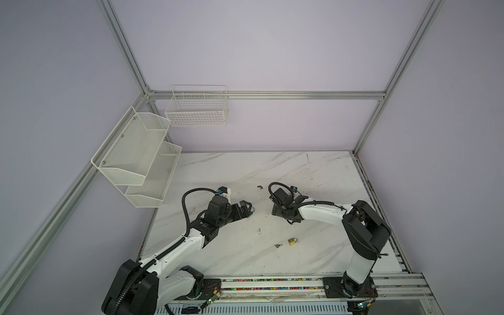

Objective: Unlock with the key
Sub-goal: 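Move the right gripper over the silver key while the left arm reaches forward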

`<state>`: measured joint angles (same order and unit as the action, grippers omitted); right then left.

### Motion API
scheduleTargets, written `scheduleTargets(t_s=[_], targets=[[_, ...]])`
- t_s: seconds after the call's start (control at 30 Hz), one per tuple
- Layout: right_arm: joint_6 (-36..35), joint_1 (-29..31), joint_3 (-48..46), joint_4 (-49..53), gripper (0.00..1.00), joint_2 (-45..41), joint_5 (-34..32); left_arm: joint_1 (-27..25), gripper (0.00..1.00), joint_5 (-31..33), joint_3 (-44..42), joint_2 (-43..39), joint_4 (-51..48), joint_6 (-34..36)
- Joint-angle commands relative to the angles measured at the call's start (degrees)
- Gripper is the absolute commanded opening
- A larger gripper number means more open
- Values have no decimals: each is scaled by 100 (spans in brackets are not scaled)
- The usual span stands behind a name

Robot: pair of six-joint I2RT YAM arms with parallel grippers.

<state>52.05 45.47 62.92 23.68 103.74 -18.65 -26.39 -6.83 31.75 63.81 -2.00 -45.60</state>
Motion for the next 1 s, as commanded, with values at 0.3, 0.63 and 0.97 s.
scheduleTargets(t_s=[0.3,0.63,0.97], targets=[[-299,75,112,514,95,210,-385,-39,100,-38,612,307,399,-147],[-944,-59,-272,668,92,-215,-132,-187,100,0,837,557,479,-221],[-1616,-913,-951,484,87,-1080,661,-303,100,48,988,543,471,-448]])
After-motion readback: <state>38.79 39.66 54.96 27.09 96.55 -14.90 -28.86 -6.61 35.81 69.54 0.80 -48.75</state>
